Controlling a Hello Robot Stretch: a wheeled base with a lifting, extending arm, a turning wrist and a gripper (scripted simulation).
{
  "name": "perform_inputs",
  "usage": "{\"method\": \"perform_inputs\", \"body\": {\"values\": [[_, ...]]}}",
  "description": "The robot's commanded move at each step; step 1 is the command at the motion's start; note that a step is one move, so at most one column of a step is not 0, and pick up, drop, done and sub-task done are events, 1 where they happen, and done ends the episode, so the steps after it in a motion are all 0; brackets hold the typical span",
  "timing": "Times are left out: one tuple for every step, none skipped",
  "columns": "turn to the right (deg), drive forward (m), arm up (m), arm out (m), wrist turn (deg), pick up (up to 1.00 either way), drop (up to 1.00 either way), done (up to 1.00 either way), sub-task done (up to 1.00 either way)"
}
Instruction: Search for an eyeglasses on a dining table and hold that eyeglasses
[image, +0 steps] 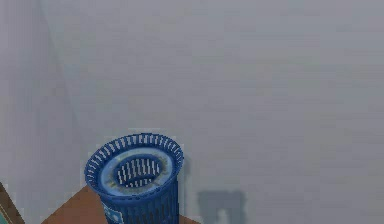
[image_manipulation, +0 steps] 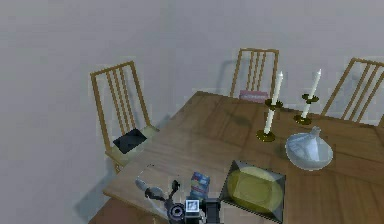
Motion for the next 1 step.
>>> {"method": "perform_inputs", "body": {"values": [[0.0, 0.0, 0.1, 0.0, 0.0, 0.0, 0.0, 0.0, 0.0]]}}
